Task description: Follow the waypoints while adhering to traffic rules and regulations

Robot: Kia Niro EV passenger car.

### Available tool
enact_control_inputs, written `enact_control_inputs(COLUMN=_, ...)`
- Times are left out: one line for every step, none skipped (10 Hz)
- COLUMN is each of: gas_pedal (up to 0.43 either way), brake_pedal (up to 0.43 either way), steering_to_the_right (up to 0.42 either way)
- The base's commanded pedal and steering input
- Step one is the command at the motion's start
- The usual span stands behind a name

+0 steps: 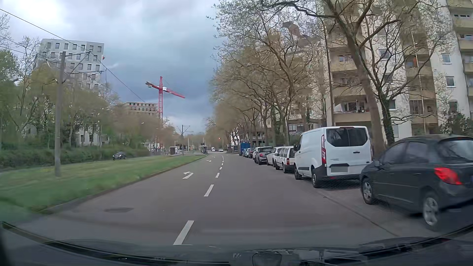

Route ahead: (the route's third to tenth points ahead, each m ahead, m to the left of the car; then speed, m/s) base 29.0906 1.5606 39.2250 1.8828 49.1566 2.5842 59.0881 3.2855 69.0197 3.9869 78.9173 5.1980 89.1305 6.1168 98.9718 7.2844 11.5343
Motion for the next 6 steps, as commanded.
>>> enact_control_inputs(gas_pedal=0.169, brake_pedal=0.000, steering_to_the_right=-0.012)
enact_control_inputs(gas_pedal=0.169, brake_pedal=0.000, steering_to_the_right=-0.012)
enact_control_inputs(gas_pedal=0.169, brake_pedal=0.000, steering_to_the_right=-0.012)
enact_control_inputs(gas_pedal=0.169, brake_pedal=0.000, steering_to_the_right=-0.012)
enact_control_inputs(gas_pedal=0.169, brake_pedal=0.000, steering_to_the_right=-0.012)
enact_control_inputs(gas_pedal=0.169, brake_pedal=0.000, steering_to_the_right=-0.012)
